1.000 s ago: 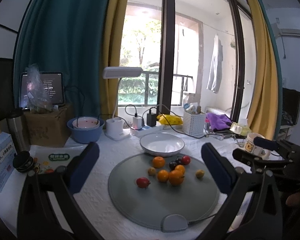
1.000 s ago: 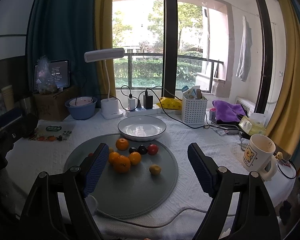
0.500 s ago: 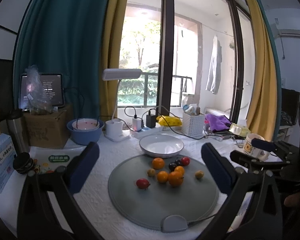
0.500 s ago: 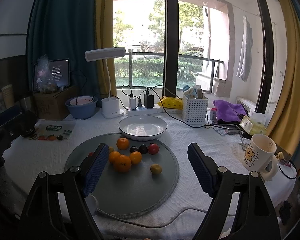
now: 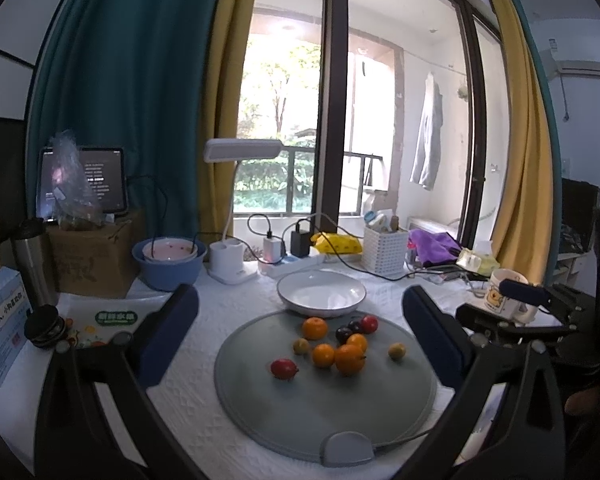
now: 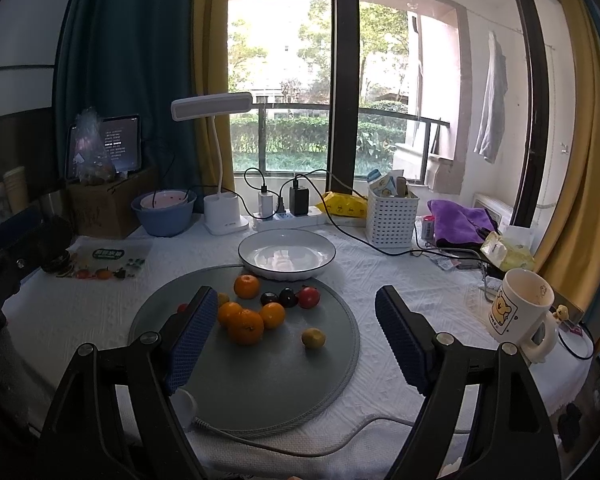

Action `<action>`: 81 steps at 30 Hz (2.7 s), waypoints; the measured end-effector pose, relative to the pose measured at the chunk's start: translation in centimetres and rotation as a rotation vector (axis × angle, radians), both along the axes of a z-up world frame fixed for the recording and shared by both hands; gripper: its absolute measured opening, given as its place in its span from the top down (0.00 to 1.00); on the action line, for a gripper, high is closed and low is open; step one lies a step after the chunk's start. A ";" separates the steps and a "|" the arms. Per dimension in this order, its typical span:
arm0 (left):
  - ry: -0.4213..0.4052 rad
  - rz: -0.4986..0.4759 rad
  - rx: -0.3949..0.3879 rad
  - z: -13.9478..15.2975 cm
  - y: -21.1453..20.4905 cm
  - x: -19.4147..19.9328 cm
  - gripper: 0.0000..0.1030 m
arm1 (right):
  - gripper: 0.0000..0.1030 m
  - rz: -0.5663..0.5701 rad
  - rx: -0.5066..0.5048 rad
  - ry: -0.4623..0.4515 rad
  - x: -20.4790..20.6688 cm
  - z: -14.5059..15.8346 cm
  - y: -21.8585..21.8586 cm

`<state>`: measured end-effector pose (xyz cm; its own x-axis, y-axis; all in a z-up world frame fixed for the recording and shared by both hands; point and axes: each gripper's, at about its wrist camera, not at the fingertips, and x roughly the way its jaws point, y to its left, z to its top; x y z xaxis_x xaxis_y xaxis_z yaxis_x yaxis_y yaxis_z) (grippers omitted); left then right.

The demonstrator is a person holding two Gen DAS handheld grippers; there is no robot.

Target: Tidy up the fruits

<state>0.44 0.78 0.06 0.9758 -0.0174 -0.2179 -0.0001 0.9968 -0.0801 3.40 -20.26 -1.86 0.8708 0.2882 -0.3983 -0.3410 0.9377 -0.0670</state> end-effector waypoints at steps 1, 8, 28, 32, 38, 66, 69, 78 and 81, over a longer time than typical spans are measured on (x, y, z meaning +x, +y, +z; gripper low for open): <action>0.000 -0.001 0.000 0.0 0.0 0.0 0.00 | 0.19 0.000 0.000 0.000 0.0 0.0 0.0; -0.003 0.000 0.000 0.0 0.0 0.0 0.00 | 0.19 0.001 0.000 -0.002 -0.1 0.0 -0.1; 0.047 -0.037 0.015 -0.7 -0.2 1.1 0.00 | 0.19 -0.002 -0.010 0.031 0.5 -0.3 -0.2; 0.081 -0.026 0.038 -1.4 -0.1 2.2 0.00 | 0.19 -0.002 -0.019 0.072 1.8 -1.0 -0.2; 0.172 -0.022 0.041 -3.5 0.0 5.2 0.01 | 0.19 -0.020 -0.025 0.144 4.3 -3.2 -0.6; 0.667 -0.096 0.046 -13.7 -0.6 17.5 0.57 | 0.48 0.060 -0.028 0.475 15.0 -11.5 0.0; 0.670 -0.094 0.049 -13.8 -0.6 17.7 0.66 | 0.60 0.064 -0.047 0.474 15.3 -11.7 0.2; 0.660 -0.116 0.022 -13.3 -0.5 17.9 0.67 | 0.71 0.090 -0.060 0.458 15.8 -11.4 0.4; 0.642 -0.116 0.024 -12.5 -0.5 18.2 0.67 | 0.71 0.091 -0.054 0.443 16.1 -10.9 0.3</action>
